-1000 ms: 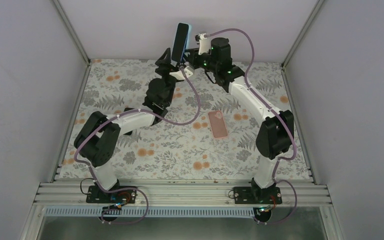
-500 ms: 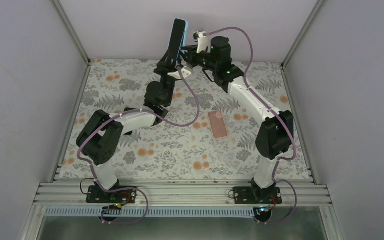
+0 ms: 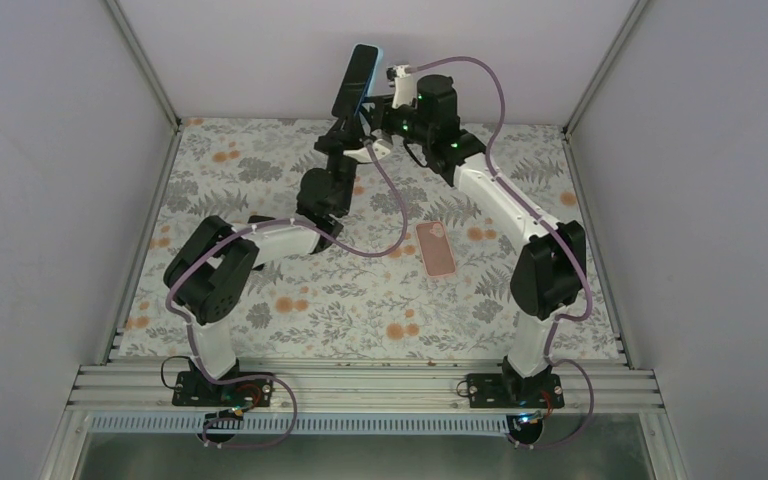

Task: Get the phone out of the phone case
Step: Remove the phone case from the phone.

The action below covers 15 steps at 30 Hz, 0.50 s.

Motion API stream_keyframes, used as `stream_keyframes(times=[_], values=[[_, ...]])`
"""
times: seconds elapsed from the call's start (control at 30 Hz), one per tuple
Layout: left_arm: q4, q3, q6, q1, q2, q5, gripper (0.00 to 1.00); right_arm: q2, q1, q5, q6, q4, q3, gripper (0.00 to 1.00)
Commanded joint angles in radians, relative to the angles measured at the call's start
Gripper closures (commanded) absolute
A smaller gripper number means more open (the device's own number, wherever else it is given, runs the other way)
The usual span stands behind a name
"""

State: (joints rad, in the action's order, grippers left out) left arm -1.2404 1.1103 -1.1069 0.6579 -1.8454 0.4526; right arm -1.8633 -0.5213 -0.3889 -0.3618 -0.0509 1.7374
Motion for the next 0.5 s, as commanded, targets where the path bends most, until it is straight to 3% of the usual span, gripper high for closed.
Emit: stream_keyframes(times=[0.0,0.13,0.47], values=[[-0.002,0.045,-0.080,-0.014,0.020,-0.006,0.98,-0.010,-0.125,-0.209,0.081,-0.214,-0.040,0.98],[0.049,0.013,-0.043,-0.008,0.086,0.004,0.98,-0.002,-0.076,-0.124,0.124,-0.236,-0.027,0.98],[0.473,-0.037,0.126,-0.006,0.357,0.023,0.98,-0.007,0.138,0.103,0.342,-0.320,0.032,0.97]])
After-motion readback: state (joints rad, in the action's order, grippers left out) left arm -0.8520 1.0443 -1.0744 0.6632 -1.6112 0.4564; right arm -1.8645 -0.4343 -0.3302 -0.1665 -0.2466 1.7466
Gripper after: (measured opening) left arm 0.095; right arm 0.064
